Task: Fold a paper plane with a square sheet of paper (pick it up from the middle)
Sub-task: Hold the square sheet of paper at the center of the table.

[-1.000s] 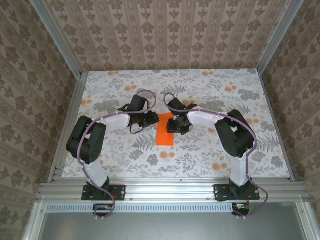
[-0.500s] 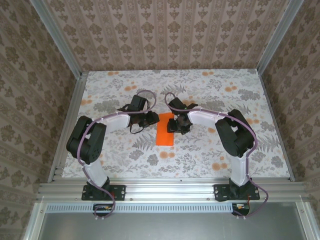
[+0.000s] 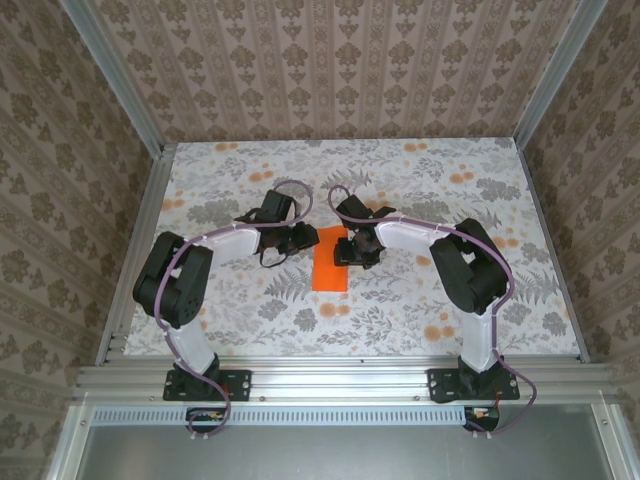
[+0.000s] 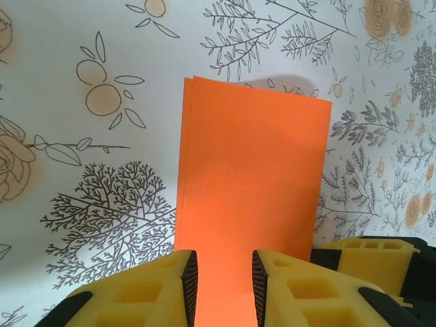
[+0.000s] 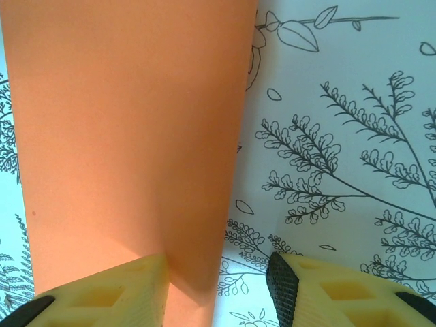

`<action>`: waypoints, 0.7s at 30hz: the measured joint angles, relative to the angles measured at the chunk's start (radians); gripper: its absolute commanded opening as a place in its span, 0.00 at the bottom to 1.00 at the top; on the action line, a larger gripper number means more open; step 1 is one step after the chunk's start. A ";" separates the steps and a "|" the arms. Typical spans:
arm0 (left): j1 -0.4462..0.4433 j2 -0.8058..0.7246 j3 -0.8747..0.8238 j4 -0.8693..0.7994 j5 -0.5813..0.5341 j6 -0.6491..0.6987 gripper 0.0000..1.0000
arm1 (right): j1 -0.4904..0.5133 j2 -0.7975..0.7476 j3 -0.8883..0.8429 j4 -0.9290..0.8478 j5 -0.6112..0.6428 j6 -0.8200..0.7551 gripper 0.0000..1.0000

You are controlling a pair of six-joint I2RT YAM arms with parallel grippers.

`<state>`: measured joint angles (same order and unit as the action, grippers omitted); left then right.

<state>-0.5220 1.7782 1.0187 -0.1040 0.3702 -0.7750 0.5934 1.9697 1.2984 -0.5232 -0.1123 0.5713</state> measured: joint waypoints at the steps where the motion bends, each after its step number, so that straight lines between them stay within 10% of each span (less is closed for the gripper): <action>1: 0.000 0.003 0.000 0.000 0.000 0.000 0.30 | 0.000 0.001 0.002 -0.001 0.000 0.000 0.48; 21: 0.000 0.021 0.000 -0.001 0.010 0.000 0.27 | 0.000 0.012 0.016 -0.018 0.000 -0.027 0.50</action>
<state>-0.5220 1.7988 1.0187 -0.1047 0.3805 -0.7753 0.5934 1.9816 1.3140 -0.5411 -0.1127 0.5438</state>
